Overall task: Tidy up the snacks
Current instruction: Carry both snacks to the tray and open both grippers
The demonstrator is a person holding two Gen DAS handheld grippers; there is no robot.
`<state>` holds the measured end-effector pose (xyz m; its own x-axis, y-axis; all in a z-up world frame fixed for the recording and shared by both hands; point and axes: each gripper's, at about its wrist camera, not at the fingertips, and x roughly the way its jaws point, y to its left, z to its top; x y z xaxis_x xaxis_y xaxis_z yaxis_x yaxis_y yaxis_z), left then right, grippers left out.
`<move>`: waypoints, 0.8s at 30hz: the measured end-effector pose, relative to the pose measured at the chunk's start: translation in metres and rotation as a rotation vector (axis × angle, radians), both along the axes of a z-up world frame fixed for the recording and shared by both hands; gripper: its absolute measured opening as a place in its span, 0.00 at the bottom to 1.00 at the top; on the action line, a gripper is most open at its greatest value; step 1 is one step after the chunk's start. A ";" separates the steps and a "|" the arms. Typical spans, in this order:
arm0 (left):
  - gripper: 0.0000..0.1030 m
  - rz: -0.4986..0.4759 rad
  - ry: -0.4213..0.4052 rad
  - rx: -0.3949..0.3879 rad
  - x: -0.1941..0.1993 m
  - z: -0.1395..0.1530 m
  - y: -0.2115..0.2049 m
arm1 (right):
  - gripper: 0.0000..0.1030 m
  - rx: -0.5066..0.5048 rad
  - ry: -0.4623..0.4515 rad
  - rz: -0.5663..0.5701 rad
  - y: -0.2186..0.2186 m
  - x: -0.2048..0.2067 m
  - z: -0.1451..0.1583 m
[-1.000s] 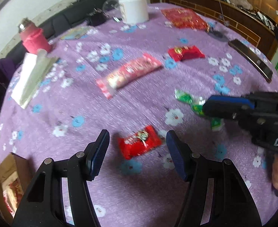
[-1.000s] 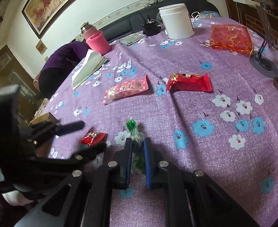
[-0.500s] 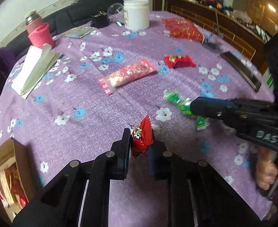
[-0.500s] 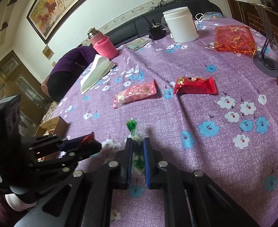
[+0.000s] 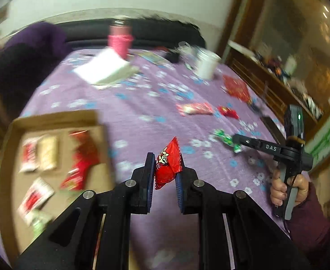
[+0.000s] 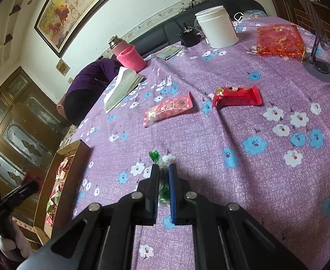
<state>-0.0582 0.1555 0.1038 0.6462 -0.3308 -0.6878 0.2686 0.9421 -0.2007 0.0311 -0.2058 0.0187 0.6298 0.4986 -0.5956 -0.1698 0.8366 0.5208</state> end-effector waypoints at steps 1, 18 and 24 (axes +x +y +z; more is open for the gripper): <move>0.16 0.031 -0.002 -0.010 -0.006 0.002 0.014 | 0.10 0.001 0.005 -0.003 0.001 0.000 0.000; 0.16 0.233 0.029 -0.049 -0.059 -0.026 0.106 | 0.10 0.019 -0.028 0.184 0.095 -0.041 0.053; 0.16 0.256 0.049 -0.056 -0.065 -0.036 0.117 | 0.10 0.019 -0.038 0.333 0.159 -0.061 0.061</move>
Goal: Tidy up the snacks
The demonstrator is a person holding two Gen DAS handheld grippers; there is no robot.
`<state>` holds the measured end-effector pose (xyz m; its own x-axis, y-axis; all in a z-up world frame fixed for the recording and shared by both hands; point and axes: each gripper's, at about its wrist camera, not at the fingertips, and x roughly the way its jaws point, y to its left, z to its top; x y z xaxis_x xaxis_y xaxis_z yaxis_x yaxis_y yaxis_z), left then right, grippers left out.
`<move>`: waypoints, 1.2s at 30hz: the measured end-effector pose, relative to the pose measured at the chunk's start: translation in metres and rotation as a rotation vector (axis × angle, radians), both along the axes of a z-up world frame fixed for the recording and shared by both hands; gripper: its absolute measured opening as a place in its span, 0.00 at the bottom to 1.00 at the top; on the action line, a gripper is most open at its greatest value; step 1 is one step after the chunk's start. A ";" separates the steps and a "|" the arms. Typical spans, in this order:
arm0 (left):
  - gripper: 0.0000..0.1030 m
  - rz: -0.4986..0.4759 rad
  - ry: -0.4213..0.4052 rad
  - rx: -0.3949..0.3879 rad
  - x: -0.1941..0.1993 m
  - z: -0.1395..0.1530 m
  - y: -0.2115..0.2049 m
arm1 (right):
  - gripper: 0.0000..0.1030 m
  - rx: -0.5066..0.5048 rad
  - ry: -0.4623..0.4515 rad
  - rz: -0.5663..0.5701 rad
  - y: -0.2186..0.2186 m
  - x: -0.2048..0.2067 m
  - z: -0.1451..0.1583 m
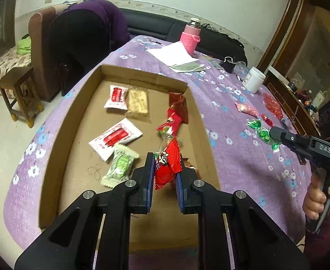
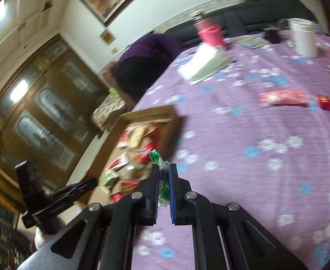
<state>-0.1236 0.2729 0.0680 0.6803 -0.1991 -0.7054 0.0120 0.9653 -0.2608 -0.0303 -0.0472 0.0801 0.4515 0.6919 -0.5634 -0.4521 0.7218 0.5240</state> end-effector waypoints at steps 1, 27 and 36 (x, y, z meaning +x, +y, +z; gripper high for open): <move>0.16 0.007 0.003 0.003 -0.001 -0.001 0.002 | 0.10 0.000 0.001 0.022 0.009 -0.003 0.000; 0.24 0.207 -0.022 0.255 -0.013 -0.003 0.020 | 0.11 -0.172 -0.011 0.256 0.151 -0.039 -0.042; 0.40 0.216 -0.077 0.344 -0.024 0.013 0.004 | 0.11 -0.187 -0.026 0.254 0.149 -0.044 -0.042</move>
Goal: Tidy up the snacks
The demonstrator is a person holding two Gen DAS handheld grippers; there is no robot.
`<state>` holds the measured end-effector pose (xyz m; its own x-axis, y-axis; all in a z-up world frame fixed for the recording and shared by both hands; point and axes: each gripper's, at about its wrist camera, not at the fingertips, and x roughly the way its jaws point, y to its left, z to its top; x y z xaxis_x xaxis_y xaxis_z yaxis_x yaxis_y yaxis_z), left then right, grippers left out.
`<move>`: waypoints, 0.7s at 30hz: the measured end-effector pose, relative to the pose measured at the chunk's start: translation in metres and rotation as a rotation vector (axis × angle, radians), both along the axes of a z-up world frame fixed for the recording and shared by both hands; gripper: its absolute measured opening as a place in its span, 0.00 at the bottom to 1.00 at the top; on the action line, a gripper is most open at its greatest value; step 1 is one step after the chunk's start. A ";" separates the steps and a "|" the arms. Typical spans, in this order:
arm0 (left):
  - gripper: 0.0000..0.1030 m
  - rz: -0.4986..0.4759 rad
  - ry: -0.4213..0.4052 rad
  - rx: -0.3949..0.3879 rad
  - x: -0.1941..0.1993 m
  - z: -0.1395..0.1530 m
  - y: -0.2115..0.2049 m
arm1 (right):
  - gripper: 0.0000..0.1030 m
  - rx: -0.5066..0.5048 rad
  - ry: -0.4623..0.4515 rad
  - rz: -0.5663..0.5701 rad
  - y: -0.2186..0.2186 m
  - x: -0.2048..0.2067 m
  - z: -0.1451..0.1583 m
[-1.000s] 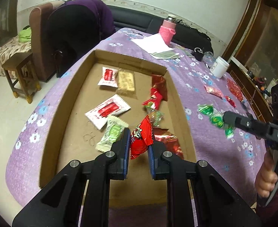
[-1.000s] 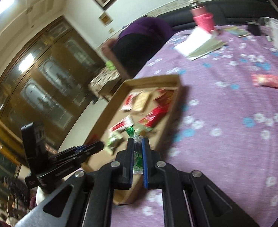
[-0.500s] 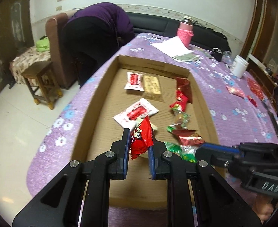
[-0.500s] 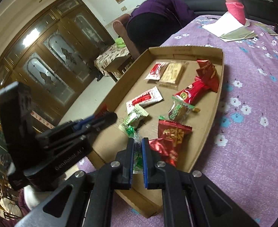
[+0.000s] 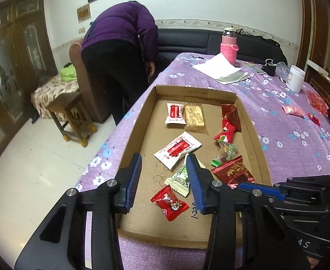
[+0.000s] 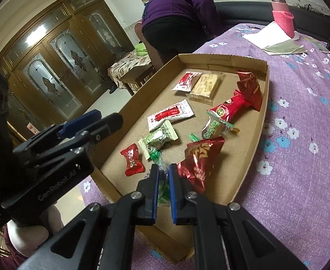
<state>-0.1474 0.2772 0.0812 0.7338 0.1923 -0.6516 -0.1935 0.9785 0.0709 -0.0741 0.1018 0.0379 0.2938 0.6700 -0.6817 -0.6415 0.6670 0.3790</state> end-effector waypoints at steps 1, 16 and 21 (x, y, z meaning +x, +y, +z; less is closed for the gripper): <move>0.40 -0.002 -0.002 0.007 -0.001 0.001 -0.002 | 0.11 0.002 -0.001 -0.002 -0.001 0.000 0.001; 0.40 -0.011 -0.008 0.083 -0.008 0.013 -0.026 | 0.11 0.032 -0.028 -0.037 -0.027 -0.009 0.013; 0.40 -0.017 -0.011 0.101 -0.010 0.017 -0.035 | 0.11 0.042 -0.031 -0.050 -0.037 -0.010 0.016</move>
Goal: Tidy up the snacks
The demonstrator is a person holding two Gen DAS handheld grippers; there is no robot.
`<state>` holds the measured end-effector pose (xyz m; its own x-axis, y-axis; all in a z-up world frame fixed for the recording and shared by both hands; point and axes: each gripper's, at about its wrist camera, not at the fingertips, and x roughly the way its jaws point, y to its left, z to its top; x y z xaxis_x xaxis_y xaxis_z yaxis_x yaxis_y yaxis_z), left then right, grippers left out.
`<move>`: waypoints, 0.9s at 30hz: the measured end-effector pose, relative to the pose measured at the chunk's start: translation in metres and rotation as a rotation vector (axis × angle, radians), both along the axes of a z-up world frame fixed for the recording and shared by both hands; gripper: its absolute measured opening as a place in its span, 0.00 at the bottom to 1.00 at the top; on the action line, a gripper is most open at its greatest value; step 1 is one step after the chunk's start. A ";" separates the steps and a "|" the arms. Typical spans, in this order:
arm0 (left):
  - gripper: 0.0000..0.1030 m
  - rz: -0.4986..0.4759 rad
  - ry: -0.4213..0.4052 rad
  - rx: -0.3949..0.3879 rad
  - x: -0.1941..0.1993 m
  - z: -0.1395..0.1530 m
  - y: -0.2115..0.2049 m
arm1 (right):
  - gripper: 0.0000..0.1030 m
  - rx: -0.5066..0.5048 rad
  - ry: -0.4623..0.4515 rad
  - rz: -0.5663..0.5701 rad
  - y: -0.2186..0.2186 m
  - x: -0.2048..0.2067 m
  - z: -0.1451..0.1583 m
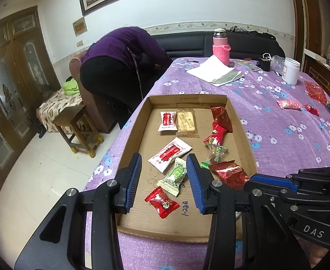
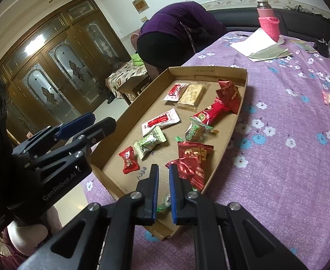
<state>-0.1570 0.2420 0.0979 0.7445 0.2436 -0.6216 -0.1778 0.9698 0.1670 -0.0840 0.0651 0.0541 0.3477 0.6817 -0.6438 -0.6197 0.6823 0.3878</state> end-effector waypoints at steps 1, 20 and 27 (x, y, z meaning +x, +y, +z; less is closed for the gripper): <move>0.40 -0.001 -0.001 0.006 -0.001 0.001 -0.002 | 0.11 0.002 -0.002 -0.002 -0.002 0.000 0.001; 0.40 -0.057 -0.012 0.066 -0.006 0.013 -0.042 | 0.26 0.038 -0.036 -0.082 -0.046 -0.002 0.014; 0.40 -0.083 0.000 0.085 -0.004 0.012 -0.055 | 0.26 0.050 -0.028 -0.124 -0.067 0.004 0.011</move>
